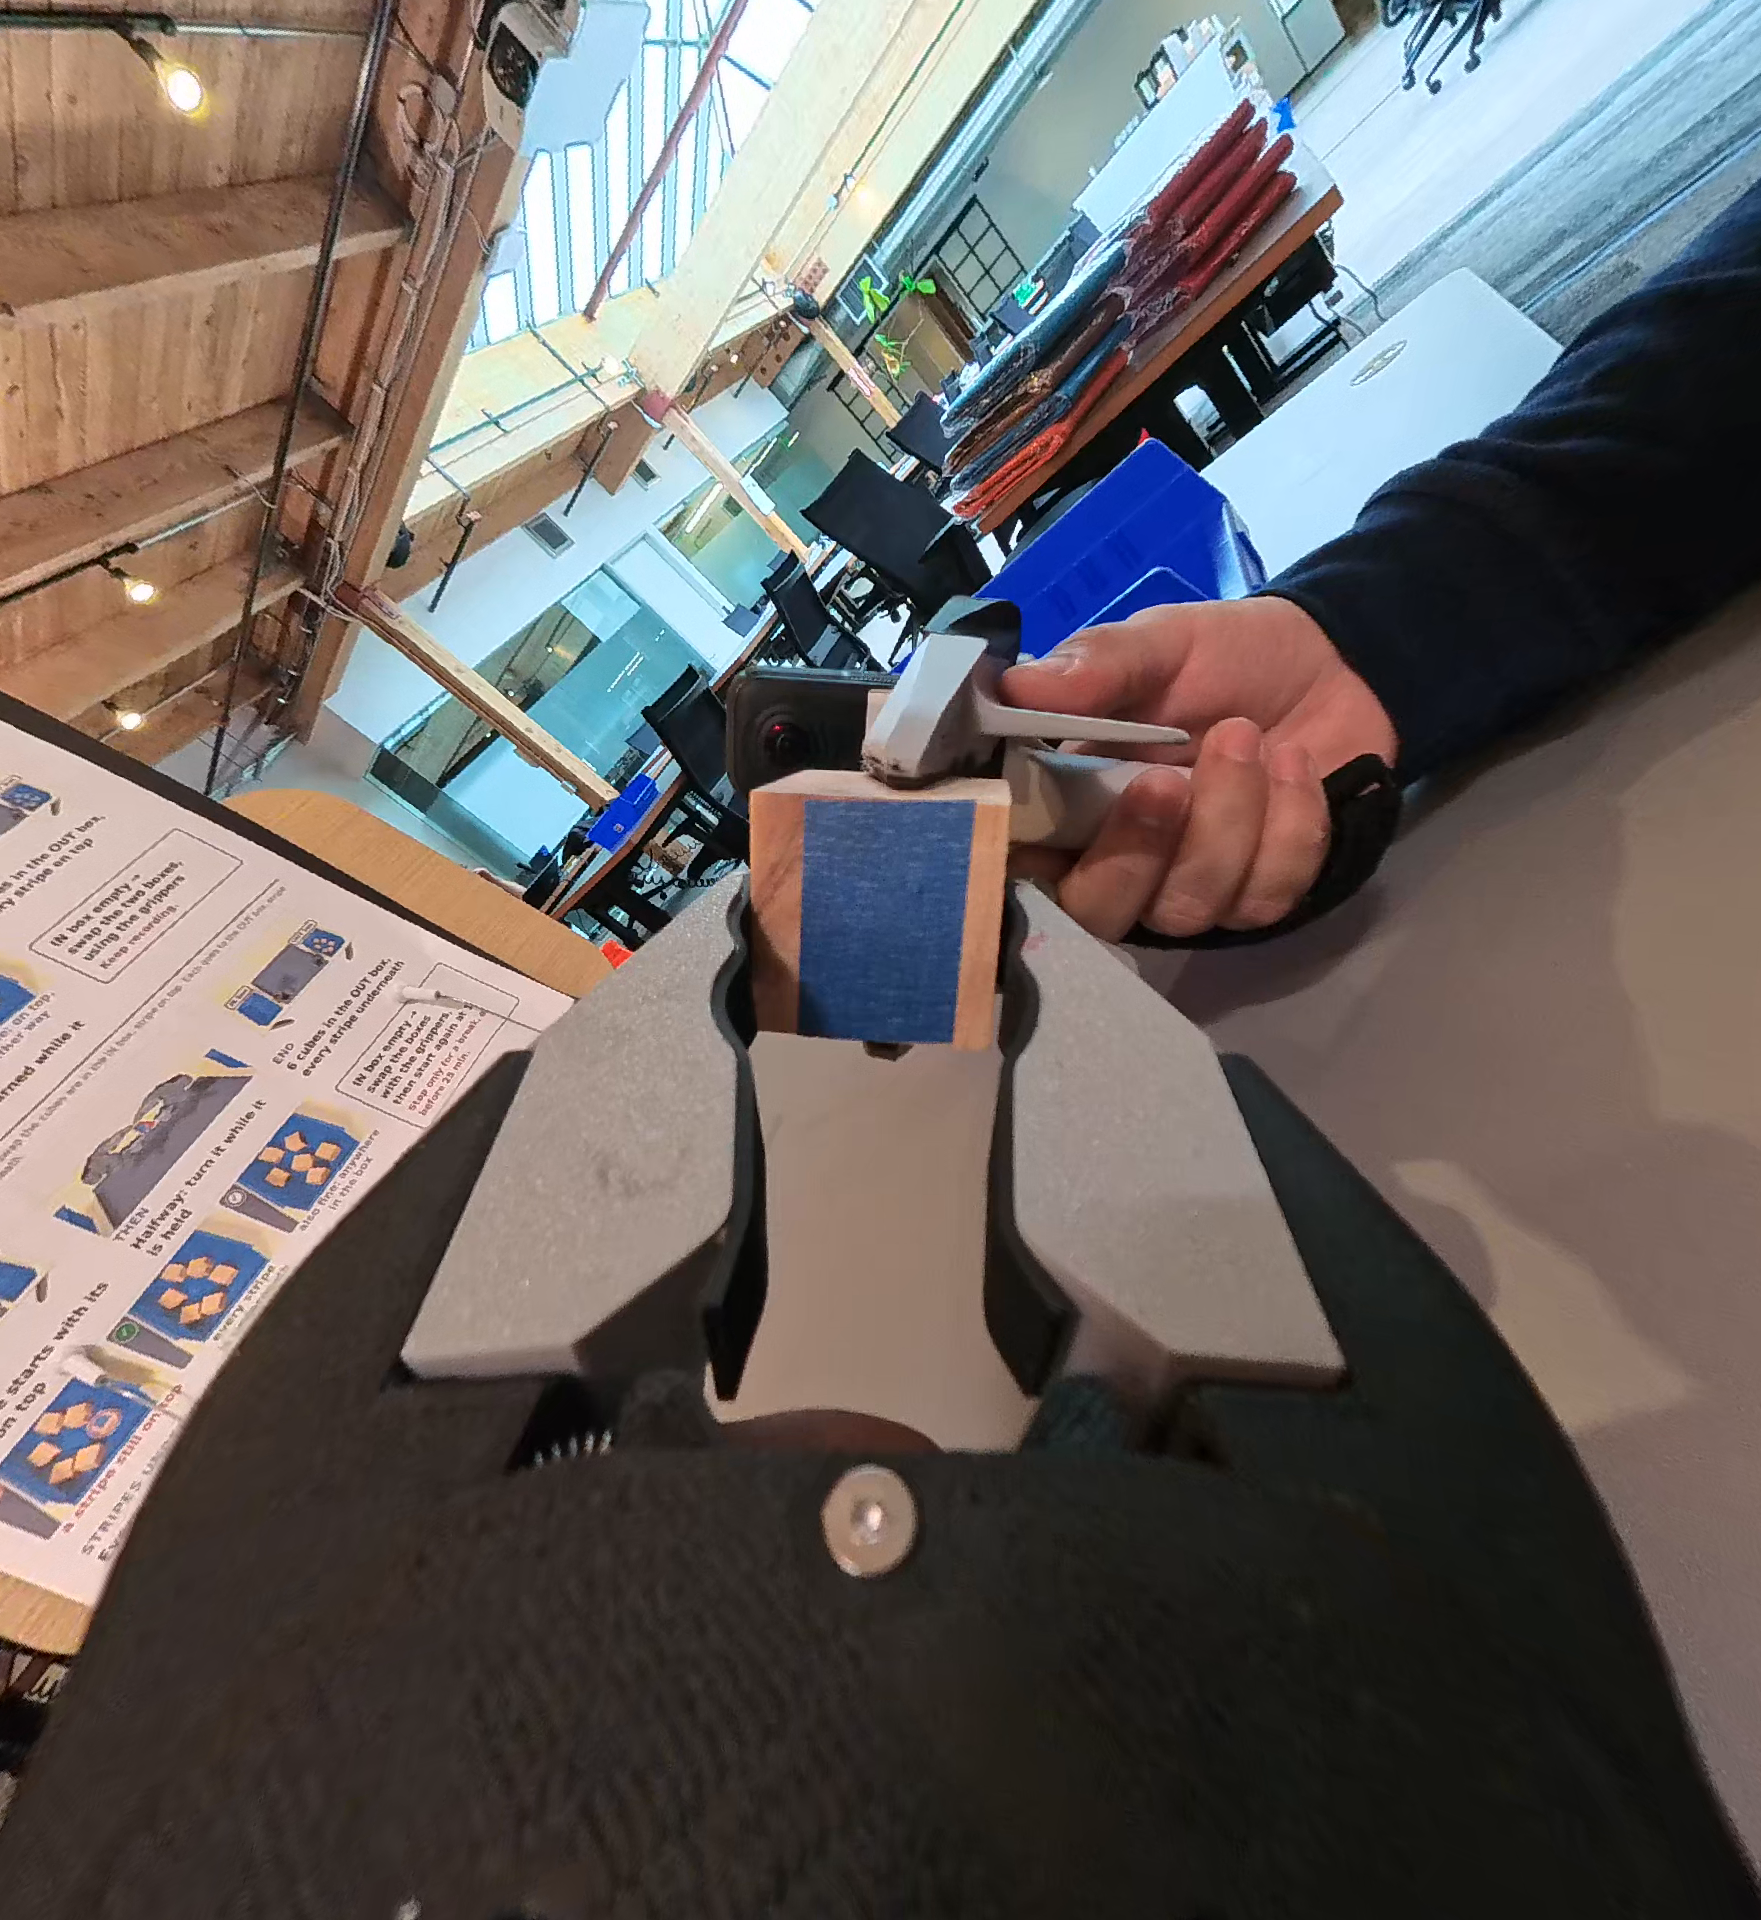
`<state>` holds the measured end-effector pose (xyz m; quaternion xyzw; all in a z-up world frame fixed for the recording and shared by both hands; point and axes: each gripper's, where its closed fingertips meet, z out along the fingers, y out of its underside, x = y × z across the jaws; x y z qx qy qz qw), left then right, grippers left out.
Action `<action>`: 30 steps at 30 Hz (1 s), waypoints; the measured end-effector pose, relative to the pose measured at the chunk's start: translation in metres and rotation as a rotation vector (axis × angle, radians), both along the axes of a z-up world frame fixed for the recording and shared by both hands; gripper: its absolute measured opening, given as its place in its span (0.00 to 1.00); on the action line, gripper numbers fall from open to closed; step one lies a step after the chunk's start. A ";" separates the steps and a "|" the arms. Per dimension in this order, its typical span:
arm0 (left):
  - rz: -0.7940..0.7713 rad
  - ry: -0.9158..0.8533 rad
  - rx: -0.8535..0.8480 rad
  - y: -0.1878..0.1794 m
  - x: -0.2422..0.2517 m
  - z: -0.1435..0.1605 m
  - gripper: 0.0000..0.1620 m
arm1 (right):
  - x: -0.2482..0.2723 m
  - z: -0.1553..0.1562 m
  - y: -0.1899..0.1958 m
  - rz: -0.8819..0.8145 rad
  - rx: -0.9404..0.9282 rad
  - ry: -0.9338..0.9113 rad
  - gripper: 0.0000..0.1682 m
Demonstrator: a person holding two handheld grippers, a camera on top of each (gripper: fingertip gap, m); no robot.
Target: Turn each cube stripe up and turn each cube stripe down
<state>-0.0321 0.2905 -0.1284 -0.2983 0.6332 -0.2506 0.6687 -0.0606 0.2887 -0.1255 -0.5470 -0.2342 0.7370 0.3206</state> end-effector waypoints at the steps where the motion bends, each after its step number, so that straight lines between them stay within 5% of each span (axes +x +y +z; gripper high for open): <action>1: 0.002 0.002 -0.001 0.001 0.000 -0.001 0.27 | 0.000 -0.001 0.001 -0.005 -0.003 -0.003 0.26; 30: -0.017 0.047 0.005 -0.004 0.006 -0.012 0.27 | -0.005 -0.010 -0.005 0.005 0.057 -0.120 0.26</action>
